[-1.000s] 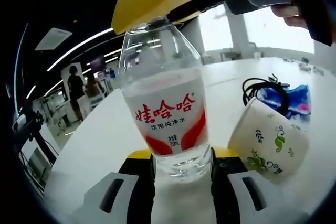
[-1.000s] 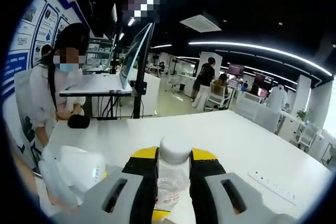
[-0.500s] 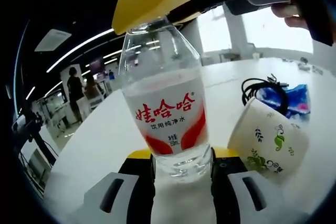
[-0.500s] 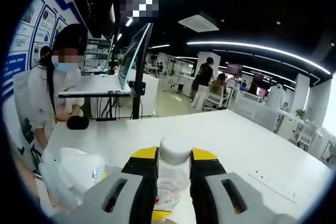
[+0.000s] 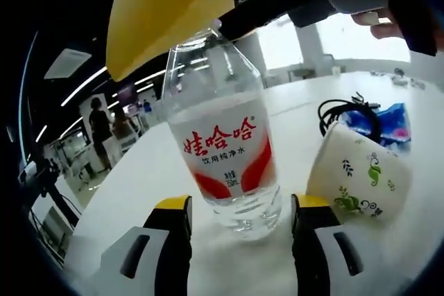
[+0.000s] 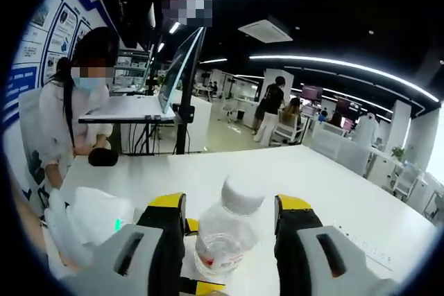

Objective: Arrange the tabletop items into an orderly group along one side of the table until the central work area is clear of visible clutter.

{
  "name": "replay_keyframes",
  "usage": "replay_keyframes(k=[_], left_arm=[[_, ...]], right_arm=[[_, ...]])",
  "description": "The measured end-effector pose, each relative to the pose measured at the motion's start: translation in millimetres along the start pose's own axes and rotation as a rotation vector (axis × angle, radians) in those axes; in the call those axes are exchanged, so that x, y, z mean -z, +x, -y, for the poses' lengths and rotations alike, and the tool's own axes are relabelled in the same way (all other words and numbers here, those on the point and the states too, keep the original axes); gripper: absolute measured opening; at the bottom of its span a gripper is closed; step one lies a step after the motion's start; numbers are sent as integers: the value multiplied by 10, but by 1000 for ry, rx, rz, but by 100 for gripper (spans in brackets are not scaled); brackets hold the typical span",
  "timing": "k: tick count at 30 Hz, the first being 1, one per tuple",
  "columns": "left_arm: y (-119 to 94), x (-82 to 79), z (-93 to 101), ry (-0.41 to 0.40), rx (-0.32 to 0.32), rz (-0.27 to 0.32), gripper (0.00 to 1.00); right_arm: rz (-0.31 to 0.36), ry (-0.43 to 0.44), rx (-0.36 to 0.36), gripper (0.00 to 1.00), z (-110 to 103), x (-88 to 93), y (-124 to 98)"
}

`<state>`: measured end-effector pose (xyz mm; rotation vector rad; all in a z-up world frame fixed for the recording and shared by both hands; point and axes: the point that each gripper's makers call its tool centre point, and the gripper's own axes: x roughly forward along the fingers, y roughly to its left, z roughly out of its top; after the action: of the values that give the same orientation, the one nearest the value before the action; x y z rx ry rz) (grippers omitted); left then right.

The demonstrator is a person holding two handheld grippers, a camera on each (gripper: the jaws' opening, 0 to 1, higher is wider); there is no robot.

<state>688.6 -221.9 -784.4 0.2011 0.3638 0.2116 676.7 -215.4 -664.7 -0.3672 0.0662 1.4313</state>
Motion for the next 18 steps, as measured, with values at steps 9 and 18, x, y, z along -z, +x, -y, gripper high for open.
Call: replay_keyframes(k=[9,18], left_arm=[[-17,31,-45,-11,-2,-8,60],[-50,16,-76,-6,-1,-16,59]], right_arm=[[-1,20,7,55,49,-2,10],[-16,14,19,56,82,30,-43]])
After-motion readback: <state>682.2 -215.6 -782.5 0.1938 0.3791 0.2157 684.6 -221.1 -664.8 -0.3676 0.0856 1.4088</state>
